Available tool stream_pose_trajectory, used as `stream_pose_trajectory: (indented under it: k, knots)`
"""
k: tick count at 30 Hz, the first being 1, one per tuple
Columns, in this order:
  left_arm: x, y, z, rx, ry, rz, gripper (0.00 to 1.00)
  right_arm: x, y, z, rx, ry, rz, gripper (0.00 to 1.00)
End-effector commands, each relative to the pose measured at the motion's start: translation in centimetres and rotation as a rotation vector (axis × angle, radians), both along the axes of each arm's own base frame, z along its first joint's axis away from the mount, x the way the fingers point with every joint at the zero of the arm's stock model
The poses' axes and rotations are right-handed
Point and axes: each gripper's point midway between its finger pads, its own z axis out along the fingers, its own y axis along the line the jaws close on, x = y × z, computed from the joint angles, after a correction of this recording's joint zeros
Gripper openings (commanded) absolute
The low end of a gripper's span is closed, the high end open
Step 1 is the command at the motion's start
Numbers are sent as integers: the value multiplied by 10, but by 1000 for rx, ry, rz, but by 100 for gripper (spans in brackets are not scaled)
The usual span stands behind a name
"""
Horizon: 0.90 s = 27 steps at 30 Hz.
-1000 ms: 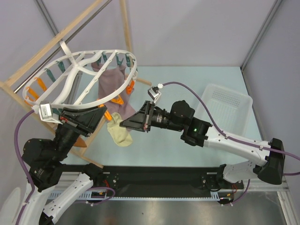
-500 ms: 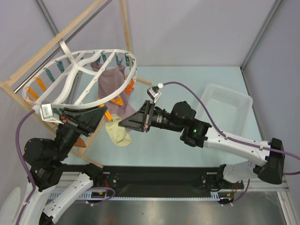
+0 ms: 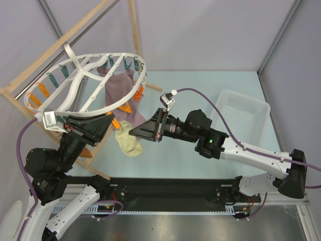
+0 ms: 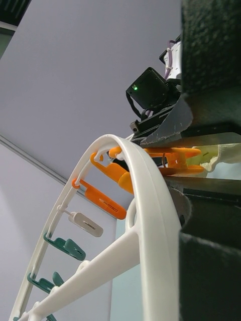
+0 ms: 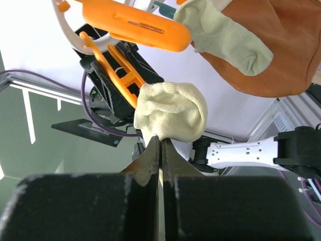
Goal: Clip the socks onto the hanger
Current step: Clamp the sock onto the hanger.
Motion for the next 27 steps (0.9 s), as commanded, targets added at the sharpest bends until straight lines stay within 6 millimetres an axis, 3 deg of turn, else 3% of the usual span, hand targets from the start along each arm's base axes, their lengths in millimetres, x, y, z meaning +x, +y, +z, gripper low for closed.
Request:
stream_pose_trajectory:
  k: [1,6,17,27]
  knots:
    - [-14,-1,17,-35,-47,-50,0,0,-4,14,17,-40,-33,0]
    - [-9,5,19,-80,-4,-20,0,6,-2,13,-28,-86,-97,0]
    - [9,16,4,-83,96,80,0,8,2,25,-54,-144,-187,0]
    - [9,20,7,-109,99,92,0,11,9,27,-75,-163,-223,0]
